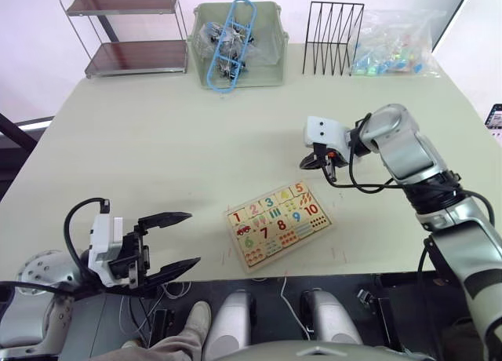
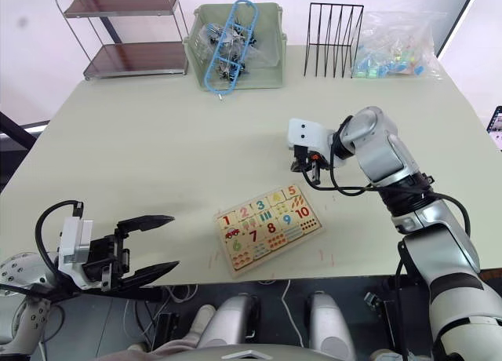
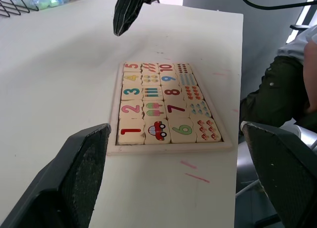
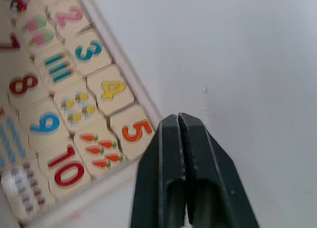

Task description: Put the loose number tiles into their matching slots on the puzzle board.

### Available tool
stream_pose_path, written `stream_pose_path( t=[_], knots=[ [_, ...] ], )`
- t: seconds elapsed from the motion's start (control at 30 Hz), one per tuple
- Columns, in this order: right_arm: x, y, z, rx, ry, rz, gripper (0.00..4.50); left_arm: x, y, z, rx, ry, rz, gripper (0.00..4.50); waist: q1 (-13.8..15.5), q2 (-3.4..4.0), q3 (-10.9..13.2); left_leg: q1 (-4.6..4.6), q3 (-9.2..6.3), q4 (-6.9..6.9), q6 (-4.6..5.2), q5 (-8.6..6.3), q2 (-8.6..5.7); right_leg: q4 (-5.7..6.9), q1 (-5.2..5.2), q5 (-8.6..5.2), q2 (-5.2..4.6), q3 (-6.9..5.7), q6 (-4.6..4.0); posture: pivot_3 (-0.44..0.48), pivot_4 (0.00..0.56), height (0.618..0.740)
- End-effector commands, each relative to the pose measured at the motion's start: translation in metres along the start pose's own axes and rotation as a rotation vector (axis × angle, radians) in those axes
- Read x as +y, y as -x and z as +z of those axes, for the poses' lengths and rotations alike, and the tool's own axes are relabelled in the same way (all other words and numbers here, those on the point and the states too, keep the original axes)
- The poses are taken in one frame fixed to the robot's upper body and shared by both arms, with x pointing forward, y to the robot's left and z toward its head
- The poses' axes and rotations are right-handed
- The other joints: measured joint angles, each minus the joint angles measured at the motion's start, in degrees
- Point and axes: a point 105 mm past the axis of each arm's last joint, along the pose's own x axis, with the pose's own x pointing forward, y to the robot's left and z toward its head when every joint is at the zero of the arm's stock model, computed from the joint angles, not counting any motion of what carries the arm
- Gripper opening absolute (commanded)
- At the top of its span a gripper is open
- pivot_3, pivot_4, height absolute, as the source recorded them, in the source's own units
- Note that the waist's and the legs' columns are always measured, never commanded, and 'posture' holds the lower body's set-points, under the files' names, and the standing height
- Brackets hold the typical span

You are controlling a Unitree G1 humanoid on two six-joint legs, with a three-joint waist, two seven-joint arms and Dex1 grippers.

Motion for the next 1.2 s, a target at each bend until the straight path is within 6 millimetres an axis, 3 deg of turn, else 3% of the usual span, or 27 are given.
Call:
stream_pose_path(
  t=[0.03, 0.13, 0.4, 0.83, 1.03, 1.2],
  knots=[
    [-0.002, 0.007, 0.012, -0.118, -0.032, -0.106, 0.01, 0.001, 0.000, 0.004, -0.013, -0.026, 0.001, 4.50, 0.00, 0.00, 0.00, 0.00, 0.00, -0.01, 0.00, 0.00, 0.00, 0.00, 0.00, 0.00, 0.00, 0.00, 0.00, 0.000, 0.150, 0.740],
    [0.001, 0.004, 0.011, -0.215, -0.108, -0.170, 0.01, 0.001, 0.000, 0.004, -0.016, -0.028, 0.003, 4.50, 0.00, 0.00, 0.00, 0.00, 0.00, -0.01, 0.00, 0.00, 0.00, 0.00, 0.00, 0.00, 0.00, 0.00, 0.00, 0.000, 0.150, 0.740],
    [0.026, -0.007, -0.015, -0.354, -0.261, -0.263, 0.01, 0.004, 0.000, 0.002, -0.023, -0.030, 0.010, 4.50, 0.06, -0.02, -0.01, -0.03, 0.05, -0.01, 0.00, 0.00, 0.00, -0.01, 0.01, 0.00, 0.00, 0.00, 0.01, 0.000, 0.150, 0.740],
    [0.046, -0.030, -0.044, -0.287, -0.309, -0.251, 0.01, 0.011, 0.000, 0.003, -0.021, -0.044, 0.002, 4.50, -0.03, -0.03, -0.02, -0.02, 0.11, -0.01, 0.00, 0.00, 0.00, -0.01, 0.02, -0.01, 0.05, -0.02, 0.02, 0.000, 0.150, 0.740],
    [0.051, -0.034, -0.052, -0.260, -0.321, -0.247, 0.01, 0.011, 0.001, 0.001, -0.018, -0.043, 0.007, 4.50, -0.02, -0.06, -0.03, 0.01, 0.11, -0.01, 0.00, 0.00, 0.01, -0.01, 0.04, -0.01, 0.04, -0.01, 0.02, 0.000, 0.150, 0.740],
    [0.042, -0.021, -0.039, -0.356, -0.331, -0.305, 0.01, 0.022, 0.004, 0.005, -0.056, -0.029, 0.092, 4.50, 0.02, -0.06, -0.03, 0.01, 0.10, -0.01, 0.00, 0.00, 0.01, -0.01, 0.04, -0.01, 0.04, -0.01, 0.02, 0.000, 0.150, 0.740]
  ],
)
